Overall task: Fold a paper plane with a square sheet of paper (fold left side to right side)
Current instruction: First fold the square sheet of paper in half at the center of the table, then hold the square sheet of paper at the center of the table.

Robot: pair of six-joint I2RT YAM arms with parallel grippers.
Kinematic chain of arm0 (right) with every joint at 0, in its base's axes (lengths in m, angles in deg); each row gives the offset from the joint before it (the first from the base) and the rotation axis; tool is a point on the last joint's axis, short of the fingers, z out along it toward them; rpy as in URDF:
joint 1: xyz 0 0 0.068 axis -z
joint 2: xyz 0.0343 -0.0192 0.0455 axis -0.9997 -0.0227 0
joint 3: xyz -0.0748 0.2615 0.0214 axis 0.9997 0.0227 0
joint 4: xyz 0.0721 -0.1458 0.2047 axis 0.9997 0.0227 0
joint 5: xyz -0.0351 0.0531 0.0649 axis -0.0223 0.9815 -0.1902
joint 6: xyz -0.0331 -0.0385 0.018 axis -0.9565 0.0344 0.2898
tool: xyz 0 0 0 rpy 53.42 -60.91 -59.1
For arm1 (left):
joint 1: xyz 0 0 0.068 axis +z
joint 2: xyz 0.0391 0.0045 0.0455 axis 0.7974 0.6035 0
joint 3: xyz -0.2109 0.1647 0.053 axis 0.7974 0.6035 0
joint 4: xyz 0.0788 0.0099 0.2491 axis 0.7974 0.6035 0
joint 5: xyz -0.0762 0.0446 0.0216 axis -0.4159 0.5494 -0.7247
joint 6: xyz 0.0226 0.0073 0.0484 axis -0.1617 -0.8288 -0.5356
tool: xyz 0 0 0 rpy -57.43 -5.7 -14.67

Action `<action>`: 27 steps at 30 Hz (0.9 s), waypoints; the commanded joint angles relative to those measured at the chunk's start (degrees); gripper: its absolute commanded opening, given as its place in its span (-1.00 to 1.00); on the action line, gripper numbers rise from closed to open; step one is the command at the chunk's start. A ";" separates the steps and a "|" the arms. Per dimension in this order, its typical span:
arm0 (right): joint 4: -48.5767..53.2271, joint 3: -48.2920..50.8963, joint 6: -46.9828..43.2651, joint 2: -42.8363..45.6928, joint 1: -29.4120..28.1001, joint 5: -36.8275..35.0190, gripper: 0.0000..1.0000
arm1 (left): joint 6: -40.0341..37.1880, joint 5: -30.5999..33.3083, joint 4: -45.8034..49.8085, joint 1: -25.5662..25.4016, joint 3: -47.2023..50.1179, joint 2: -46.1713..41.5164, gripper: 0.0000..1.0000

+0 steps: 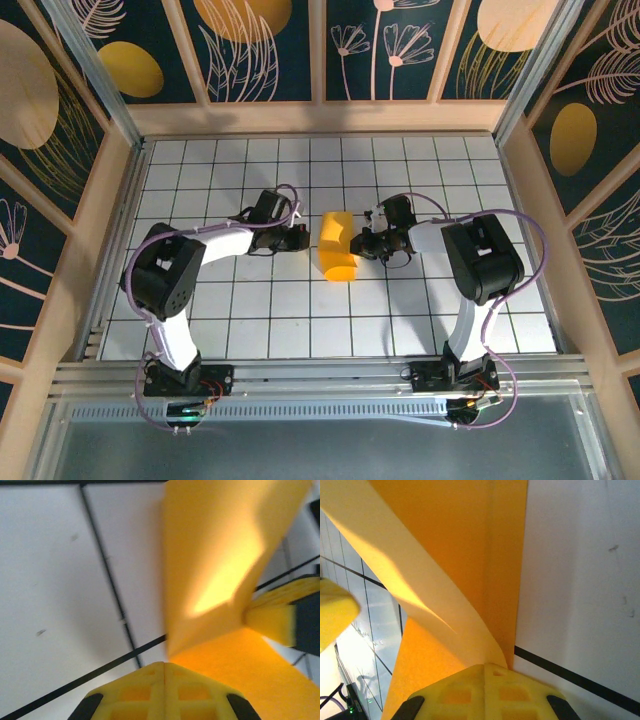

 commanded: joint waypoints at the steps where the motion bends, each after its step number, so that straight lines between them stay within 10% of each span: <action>1: 5.61 1.70 -1.90 -4.29 -0.44 -9.83 -1.00 | -1.48 -3.17 -3.66 -2.70 -1.83 0.61 -1.00; 27: 6.18 0.58 -2.15 -4.01 -1.20 -9.53 -1.00 | -4.06 1.63 0.53 -4.65 -4.97 10.21 -1.00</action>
